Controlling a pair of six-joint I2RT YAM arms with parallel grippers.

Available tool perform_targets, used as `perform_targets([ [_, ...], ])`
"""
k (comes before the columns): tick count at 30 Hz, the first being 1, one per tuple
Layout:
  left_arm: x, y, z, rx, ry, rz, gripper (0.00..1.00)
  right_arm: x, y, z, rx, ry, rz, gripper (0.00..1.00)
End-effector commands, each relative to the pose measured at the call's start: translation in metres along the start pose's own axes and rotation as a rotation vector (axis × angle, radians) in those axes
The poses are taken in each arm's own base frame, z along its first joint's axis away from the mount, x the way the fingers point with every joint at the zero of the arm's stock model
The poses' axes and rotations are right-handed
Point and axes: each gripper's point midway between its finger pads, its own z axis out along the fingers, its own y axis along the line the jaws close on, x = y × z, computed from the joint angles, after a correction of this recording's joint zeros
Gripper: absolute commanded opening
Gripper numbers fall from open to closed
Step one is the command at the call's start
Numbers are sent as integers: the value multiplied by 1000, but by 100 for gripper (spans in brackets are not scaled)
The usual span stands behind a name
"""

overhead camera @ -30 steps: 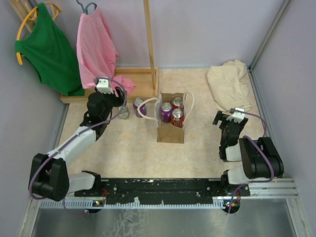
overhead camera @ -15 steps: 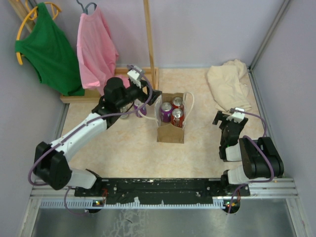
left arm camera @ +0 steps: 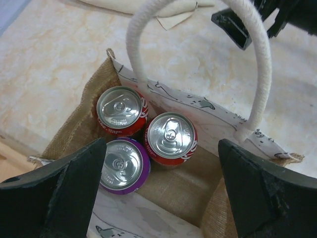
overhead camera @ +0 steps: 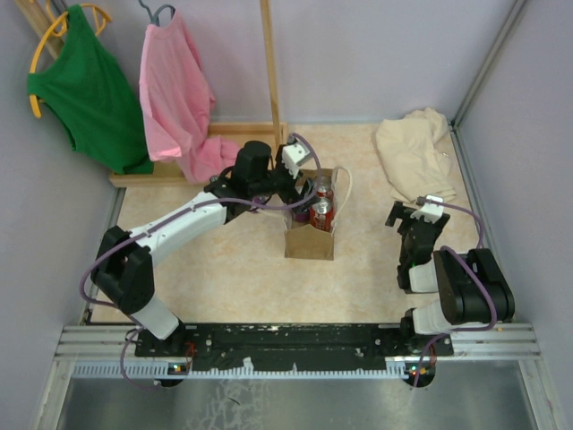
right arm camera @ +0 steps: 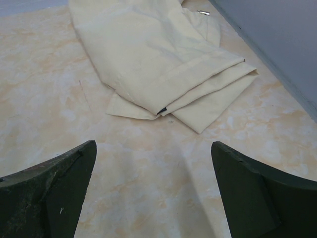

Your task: Take the beverage out of the canvas bag

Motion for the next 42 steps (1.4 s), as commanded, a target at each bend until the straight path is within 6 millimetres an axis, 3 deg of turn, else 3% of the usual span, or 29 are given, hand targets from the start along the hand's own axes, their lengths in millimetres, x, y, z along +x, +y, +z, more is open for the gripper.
perform_targets([
  [1,13,-5,12,55,25,106,100,-20,4,7,2,-64,24,99],
  [22,64,-18,36,225,130,242,99,-20,4,7,2,-64,23,99],
  [35,74,-27,45,293,126,233,99,-20,4,7,2,-64,24,99],
  [42,68,-28,44,293,102,247,100,-20,4,7,0,-64,24,99],
])
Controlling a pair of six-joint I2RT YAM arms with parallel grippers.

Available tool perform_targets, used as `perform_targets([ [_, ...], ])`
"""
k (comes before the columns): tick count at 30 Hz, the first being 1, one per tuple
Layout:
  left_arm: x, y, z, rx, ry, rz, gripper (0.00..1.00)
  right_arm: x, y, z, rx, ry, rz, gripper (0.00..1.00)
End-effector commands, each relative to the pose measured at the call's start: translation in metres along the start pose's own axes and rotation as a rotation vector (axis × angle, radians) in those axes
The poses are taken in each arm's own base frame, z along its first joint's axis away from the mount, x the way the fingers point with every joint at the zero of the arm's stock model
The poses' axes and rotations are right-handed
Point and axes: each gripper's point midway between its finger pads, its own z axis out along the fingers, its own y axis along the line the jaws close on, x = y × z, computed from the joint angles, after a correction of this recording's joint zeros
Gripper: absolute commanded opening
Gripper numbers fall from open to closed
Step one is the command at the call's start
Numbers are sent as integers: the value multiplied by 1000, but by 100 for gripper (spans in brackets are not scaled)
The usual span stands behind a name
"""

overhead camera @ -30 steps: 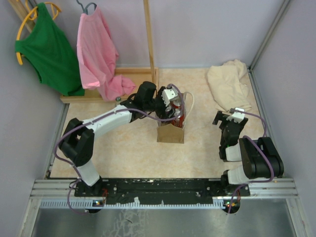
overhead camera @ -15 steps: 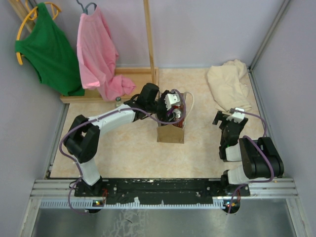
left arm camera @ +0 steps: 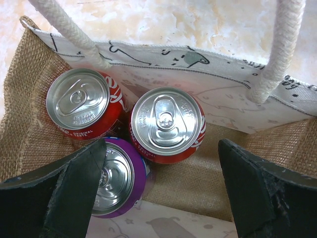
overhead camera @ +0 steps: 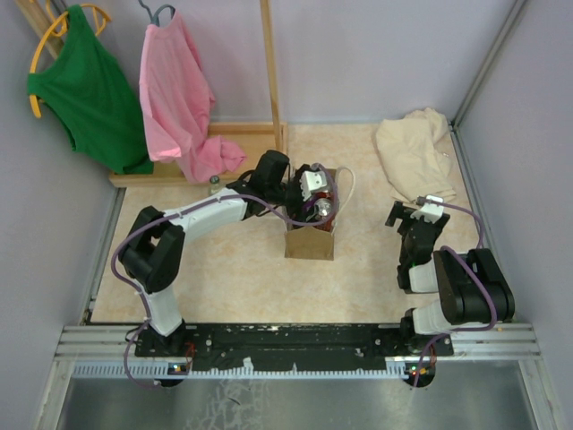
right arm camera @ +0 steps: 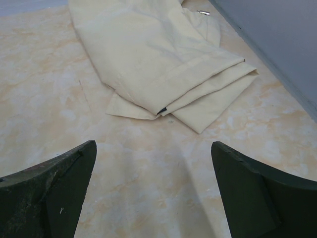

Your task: Take the beverage out of the canvas bag

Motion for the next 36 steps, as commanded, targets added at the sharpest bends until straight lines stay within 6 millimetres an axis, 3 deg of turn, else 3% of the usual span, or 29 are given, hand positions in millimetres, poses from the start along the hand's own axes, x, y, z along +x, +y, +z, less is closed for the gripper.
perform_targets([
  [1,-6,-8,4,39,-27,23,100,-20,4,7,1,-64,23,99],
  [11,-18,-11,-11,4,-57,71,100,-20,4,7,1,-64,24,99],
  [19,-40,-14,-22,-31,-123,120,99,-20,4,7,1,-64,23,99],
  [36,-25,-10,2,15,-93,119,99,-20,4,7,2,-64,23,99],
])
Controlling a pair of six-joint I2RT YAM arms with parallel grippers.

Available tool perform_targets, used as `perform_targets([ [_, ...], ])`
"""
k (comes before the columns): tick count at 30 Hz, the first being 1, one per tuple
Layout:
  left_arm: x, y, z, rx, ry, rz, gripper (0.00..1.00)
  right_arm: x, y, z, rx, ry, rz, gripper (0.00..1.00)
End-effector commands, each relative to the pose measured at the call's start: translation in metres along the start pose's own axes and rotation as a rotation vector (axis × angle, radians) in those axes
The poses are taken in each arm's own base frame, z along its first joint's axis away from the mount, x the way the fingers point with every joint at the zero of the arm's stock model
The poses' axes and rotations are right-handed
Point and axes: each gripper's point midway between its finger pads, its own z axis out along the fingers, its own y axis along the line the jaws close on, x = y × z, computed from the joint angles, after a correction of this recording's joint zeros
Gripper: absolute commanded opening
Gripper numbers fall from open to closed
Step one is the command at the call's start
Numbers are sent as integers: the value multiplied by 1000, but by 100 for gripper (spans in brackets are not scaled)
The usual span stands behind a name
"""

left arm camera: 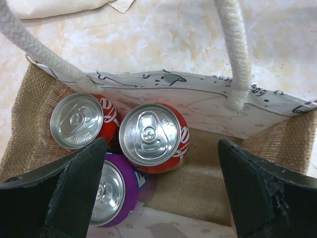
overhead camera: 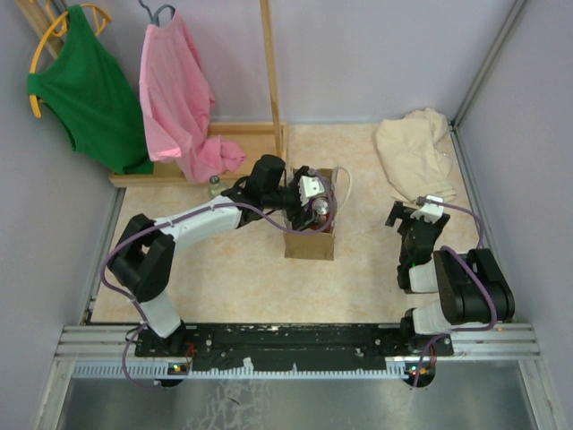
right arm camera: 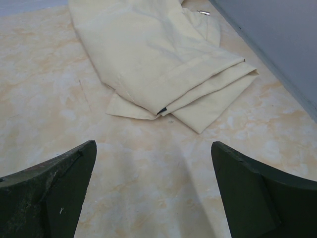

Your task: Take the beverage out of the canvas bag

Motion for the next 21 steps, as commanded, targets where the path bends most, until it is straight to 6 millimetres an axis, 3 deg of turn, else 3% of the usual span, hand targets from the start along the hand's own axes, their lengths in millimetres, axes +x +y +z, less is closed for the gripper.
perform_targets([
  [1,-6,0,12,39,-28,29,99,-20,4,7,1,-64,24,99],
  [14,7,-6,21,72,-6,-2,98,-20,4,7,2,-64,24,99],
  [21,17,-18,20,89,16,-36,90,-20,4,7,2,-64,24,99],
])
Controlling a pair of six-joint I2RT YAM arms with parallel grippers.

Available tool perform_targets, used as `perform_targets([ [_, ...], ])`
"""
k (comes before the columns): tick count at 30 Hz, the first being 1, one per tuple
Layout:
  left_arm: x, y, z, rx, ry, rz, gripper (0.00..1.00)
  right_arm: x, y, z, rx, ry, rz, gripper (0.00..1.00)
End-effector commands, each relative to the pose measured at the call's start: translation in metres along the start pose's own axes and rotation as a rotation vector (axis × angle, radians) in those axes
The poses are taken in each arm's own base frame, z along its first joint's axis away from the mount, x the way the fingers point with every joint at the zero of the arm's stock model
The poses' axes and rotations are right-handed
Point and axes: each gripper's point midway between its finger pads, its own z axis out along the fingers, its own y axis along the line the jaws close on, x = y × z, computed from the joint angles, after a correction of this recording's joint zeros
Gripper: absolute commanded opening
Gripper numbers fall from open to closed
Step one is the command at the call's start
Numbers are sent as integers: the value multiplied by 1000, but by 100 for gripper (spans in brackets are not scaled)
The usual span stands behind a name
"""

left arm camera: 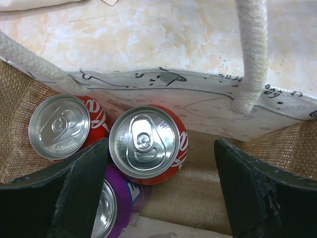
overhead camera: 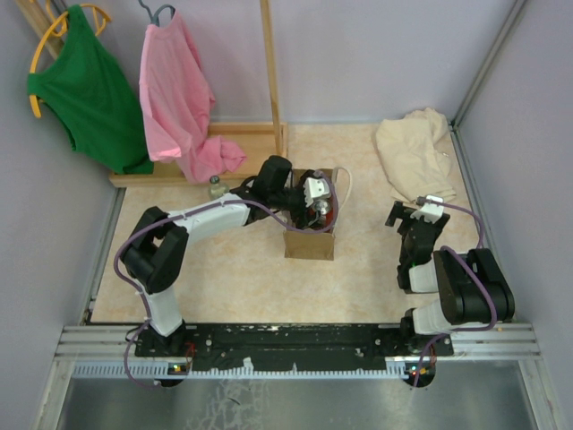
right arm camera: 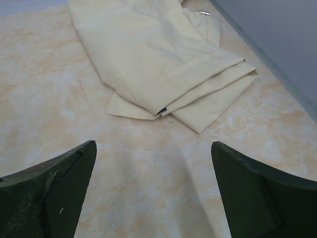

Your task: Take the beverage out of the canvas bag

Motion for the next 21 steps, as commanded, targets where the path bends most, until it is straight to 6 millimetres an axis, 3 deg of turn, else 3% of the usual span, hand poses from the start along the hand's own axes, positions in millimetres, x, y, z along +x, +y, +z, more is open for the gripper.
perform_targets([
  [1,5,-17,3,53,2,-24,90,-20,4,7,2,-64,24,99],
  [10,22,-31,5,84,39,-79,88,-19,4,7,2,-63,23,99],
  [21,37,-27,24,114,87,-128,90,-20,4,7,1,-64,24,99],
])
